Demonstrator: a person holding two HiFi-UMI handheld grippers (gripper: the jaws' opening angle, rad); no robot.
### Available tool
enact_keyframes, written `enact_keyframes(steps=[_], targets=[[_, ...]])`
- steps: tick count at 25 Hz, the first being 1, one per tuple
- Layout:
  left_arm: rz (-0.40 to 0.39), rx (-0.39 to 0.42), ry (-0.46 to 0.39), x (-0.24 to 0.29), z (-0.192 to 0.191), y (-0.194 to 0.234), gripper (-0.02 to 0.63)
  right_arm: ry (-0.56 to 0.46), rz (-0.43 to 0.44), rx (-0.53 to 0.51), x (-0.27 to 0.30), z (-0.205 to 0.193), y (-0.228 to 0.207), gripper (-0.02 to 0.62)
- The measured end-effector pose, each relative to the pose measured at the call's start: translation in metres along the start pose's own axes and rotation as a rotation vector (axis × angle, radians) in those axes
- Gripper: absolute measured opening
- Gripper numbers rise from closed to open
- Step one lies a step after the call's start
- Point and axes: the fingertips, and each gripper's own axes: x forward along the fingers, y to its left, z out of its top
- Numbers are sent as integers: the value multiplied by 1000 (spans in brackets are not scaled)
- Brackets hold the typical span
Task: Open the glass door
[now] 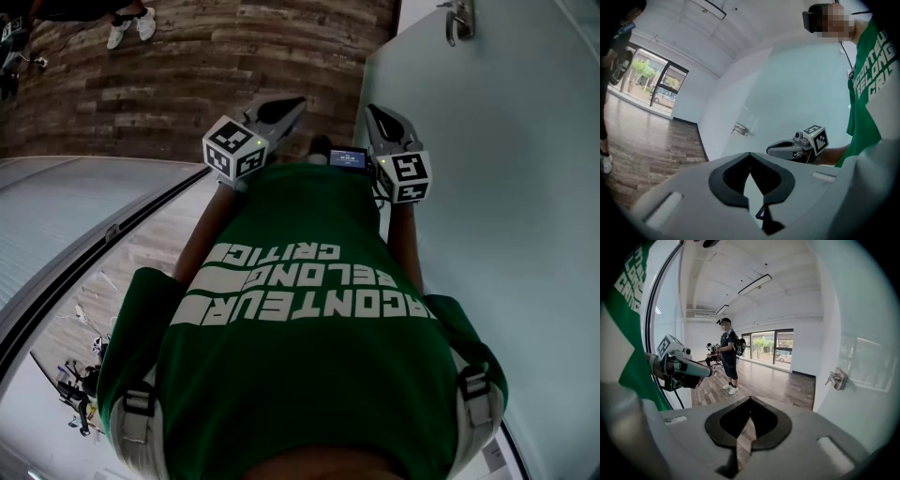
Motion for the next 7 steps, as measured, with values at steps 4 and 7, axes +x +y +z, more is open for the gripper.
enact_keyframes(steps=[4, 7], targets=[[-2, 1, -1, 3, -1, -1, 15, 1, -10, 5, -3, -3, -5, -8], [-3, 5, 2, 6, -3, -2, 15, 3, -12, 2, -5, -7, -6, -8]])
